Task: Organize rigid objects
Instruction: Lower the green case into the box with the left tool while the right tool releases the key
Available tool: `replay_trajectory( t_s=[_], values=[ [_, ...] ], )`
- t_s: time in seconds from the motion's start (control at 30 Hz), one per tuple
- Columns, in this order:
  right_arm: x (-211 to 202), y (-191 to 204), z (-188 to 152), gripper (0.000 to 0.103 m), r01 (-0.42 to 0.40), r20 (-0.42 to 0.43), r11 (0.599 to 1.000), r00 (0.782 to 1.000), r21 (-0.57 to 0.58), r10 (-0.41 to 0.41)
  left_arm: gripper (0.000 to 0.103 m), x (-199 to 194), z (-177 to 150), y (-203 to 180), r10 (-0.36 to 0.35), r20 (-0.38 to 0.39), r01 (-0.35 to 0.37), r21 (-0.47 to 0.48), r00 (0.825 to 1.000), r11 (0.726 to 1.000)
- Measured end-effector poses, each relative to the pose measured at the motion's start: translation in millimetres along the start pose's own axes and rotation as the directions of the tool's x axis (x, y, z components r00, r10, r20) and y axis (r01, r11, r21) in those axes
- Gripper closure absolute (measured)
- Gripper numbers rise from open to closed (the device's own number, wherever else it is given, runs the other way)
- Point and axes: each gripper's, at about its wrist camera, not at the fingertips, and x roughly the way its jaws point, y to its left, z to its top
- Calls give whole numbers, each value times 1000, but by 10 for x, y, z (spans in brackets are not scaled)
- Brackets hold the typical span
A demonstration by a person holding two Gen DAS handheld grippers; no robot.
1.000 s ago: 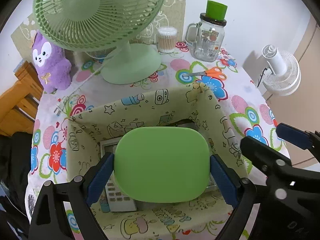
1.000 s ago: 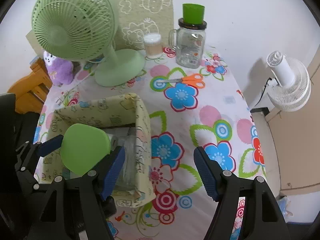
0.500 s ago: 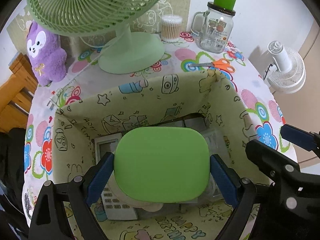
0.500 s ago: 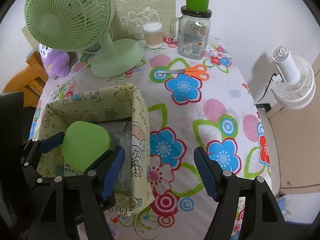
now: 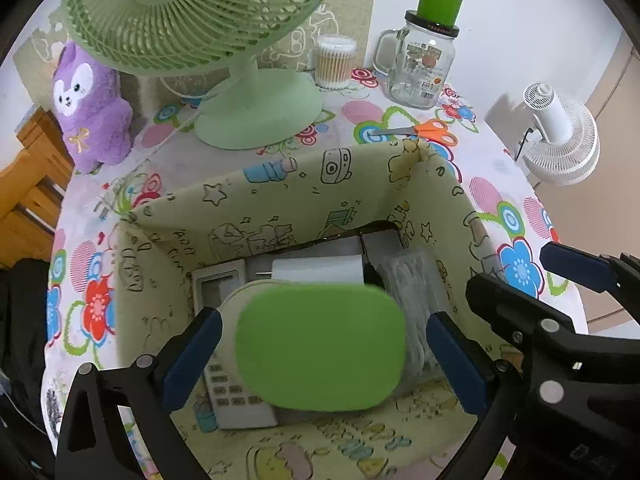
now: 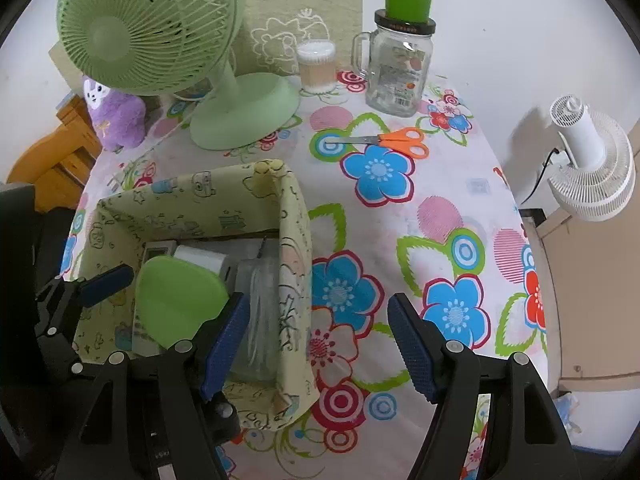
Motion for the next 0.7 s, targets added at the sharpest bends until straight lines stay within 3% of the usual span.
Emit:
replay_trajectory(
  t_s=[0.7],
  values=[
    [-535,321,-237,29,-20,90,999,996,-25,22,0,-741,-335,228,40,79,-37,-32,996,999]
  ],
)
